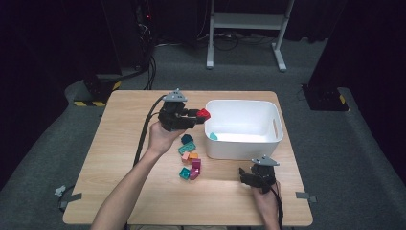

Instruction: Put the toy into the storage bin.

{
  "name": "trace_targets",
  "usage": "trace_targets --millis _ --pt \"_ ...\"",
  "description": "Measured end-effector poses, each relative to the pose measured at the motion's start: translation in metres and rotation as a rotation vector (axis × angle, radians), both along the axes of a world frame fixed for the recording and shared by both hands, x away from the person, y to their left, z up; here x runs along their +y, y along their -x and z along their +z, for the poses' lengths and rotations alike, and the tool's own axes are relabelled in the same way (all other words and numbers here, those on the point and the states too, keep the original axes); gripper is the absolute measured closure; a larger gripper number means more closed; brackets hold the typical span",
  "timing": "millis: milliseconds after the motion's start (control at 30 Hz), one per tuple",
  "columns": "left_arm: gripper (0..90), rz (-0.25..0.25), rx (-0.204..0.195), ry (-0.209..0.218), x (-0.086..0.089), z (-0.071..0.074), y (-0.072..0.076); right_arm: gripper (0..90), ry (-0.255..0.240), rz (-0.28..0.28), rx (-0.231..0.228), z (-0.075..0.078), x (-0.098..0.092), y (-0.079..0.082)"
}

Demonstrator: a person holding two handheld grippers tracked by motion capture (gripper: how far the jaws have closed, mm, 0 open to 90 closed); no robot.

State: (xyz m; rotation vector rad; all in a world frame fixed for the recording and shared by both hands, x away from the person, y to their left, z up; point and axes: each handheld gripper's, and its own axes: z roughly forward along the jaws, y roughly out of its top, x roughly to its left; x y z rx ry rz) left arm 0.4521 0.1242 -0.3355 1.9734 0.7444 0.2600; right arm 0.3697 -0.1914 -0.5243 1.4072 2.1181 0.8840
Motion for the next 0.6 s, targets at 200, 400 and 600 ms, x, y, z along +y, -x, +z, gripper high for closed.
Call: trace_targets --millis 200,400,600 --pt "58.5 -0.011 -0.005 0.0 -0.012 0.004 -0.005 23.3 0.001 0.001 0.0 0.0 0.0 0.0" --pt "58.5 -0.021 0.003 -0.009 -0.022 -0.001 -0.01 23.3 0.001 0.001 0.0 0.0 0.0 0.0" --pt "58.5 -0.037 0.027 0.01 -0.034 -0.006 -0.016 23.3 0.001 0.001 0.0 0.0 0.0 0.0"
